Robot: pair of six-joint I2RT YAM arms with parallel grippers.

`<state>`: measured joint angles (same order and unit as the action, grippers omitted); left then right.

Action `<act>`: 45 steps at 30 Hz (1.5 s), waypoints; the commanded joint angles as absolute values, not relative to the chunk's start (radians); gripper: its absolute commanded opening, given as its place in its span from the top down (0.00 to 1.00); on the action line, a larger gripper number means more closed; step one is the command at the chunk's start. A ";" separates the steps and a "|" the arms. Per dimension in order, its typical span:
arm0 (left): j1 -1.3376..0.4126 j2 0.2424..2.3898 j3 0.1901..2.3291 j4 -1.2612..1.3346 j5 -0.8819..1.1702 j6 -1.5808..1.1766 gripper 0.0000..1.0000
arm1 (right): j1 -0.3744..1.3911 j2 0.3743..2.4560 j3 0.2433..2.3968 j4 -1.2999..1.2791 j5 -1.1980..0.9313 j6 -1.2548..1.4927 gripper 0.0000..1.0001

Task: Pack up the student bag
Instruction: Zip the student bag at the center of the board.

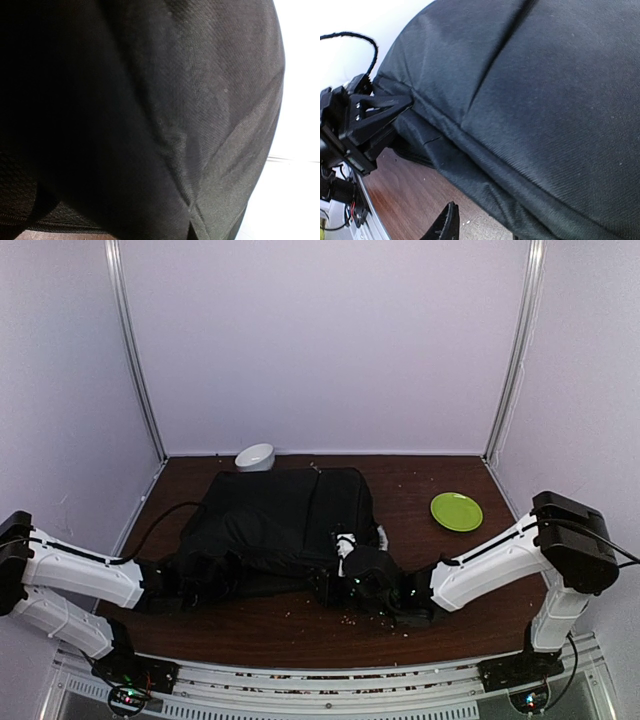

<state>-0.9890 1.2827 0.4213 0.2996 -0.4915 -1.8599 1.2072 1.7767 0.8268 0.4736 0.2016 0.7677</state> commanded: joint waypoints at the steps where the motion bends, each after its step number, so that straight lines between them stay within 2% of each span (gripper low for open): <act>1: -1.002 1.242 0.443 0.335 -0.421 -1.843 1.00 | 1.211 1.806 0.866 0.419 0.286 0.811 0.66; 14: -1.001 1.226 0.436 0.325 -0.420 -1.832 1.00 | 1.212 1.851 0.938 0.325 0.342 0.817 0.82; 24: -1.002 1.226 0.433 0.324 -0.423 -1.837 1.00 | 1.211 1.830 0.920 0.316 0.348 0.798 1.00; 35: -1.002 1.221 0.424 0.314 -0.437 -1.849 1.00 | 1.218 1.813 0.930 0.308 0.350 0.729 1.00; 45: -1.000 1.231 0.403 0.290 -0.495 -1.879 1.00 | 1.235 1.739 0.856 0.271 0.336 0.731 1.00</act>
<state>-0.9894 1.2415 0.4099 0.2665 -0.4892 -1.8618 1.2335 1.7847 0.8986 0.3058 0.3115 0.7345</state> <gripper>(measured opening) 0.072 0.007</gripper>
